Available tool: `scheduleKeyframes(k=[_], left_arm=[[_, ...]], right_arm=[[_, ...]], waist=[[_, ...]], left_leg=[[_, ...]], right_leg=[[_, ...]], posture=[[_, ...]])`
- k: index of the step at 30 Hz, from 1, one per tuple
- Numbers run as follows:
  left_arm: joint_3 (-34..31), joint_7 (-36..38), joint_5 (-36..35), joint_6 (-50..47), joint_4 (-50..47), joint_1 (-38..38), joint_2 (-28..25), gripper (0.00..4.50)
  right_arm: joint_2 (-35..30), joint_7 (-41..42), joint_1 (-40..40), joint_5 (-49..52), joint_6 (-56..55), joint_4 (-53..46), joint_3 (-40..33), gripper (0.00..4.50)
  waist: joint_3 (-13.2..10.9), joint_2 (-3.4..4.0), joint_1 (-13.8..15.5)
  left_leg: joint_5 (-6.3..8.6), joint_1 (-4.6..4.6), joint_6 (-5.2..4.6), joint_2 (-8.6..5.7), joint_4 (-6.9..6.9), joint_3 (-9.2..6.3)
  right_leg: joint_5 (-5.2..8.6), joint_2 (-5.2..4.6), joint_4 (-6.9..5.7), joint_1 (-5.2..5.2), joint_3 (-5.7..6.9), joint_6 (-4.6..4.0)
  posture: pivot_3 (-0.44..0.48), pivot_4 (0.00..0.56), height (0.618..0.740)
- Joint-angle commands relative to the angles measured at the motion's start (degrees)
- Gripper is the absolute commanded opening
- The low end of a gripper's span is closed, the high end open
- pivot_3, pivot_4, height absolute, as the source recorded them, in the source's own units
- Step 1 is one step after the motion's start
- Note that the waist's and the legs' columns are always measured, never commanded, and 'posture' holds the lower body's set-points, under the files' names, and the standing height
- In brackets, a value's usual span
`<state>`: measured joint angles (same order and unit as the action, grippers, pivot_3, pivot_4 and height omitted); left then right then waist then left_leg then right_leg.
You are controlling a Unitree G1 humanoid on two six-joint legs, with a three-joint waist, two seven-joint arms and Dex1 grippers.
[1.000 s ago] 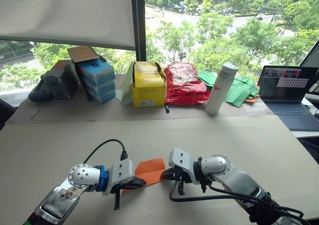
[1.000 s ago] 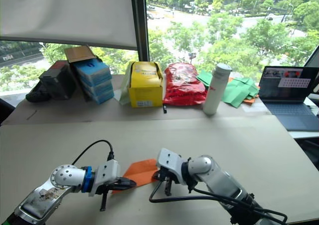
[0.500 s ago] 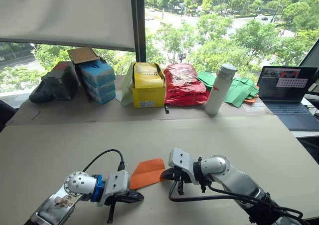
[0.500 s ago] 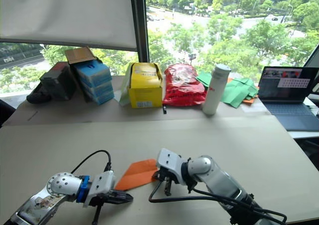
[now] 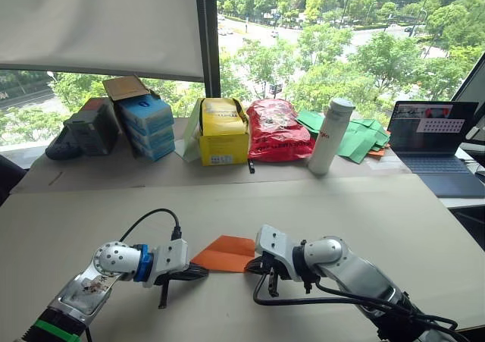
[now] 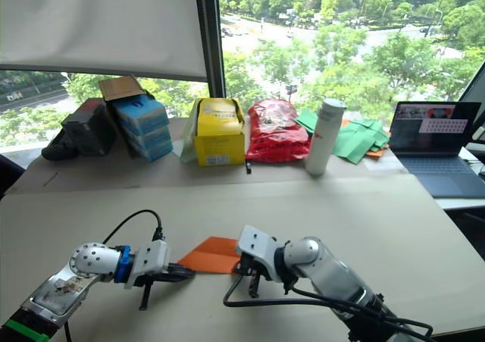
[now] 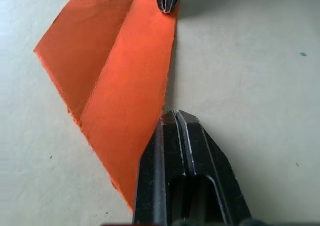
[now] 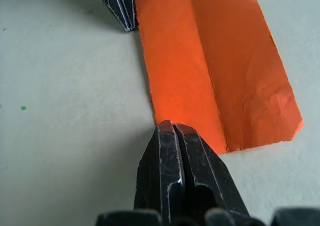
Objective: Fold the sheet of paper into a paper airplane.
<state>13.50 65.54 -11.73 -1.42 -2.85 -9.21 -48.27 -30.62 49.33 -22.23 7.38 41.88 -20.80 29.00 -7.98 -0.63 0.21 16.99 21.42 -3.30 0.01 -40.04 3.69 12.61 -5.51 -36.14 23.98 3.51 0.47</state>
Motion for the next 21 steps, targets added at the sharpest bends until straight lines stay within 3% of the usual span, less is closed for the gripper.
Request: scheduleKeyframes(k=[1,7,11,21], left_arm=[[-1.3,-1.2,0.6,-7.7,-2.4,1.0,-1.8,0.00],[-7.6,-1.9,-18.8,-27.3,-18.2,-0.2,1.1,0.00],[-5.8,-7.0,-13.6,-29.7,-17.9,-2.6,2.0,0.00],[-1.9,-6.9,-8.1,-30.1,-18.5,-1.9,0.5,0.00]], right_arm=[[0.7,-0.6,-1.3,-0.4,0.4,-1.4,0.3,0.04],[1.3,-1.2,-1.7,-0.8,0.3,-0.5,0.5,0.04],[1.3,-1.4,-1.9,-0.9,0.3,-0.4,0.6,0.04],[1.0,-1.6,-2.5,-0.5,0.9,-1.2,-0.5,0.04]], waist=[[0.0,0.00,-0.1],[-0.1,-0.15,-0.3],[-0.1,-0.18,0.1],[-0.1,-0.20,0.1]], left_leg=[[0.00,0.02,0.00,0.00,0.00,0.00],[-0.01,0.70,0.02,0.00,-0.12,-0.05],[0.00,0.76,0.00,-0.09,-0.23,-0.10],[0.01,0.74,-0.01,-0.10,-0.23,-0.08]], right_leg=[[0.00,0.00,0.00,0.02,0.00,0.00],[0.01,0.10,0.03,0.40,0.06,0.03],[0.04,0.07,0.10,0.32,0.14,0.12],[0.04,0.15,0.12,0.32,0.12,0.12]], posture=[[0.000,0.150,0.740],[0.000,0.150,0.740],[0.000,0.150,0.740],[0.000,0.150,0.740]])
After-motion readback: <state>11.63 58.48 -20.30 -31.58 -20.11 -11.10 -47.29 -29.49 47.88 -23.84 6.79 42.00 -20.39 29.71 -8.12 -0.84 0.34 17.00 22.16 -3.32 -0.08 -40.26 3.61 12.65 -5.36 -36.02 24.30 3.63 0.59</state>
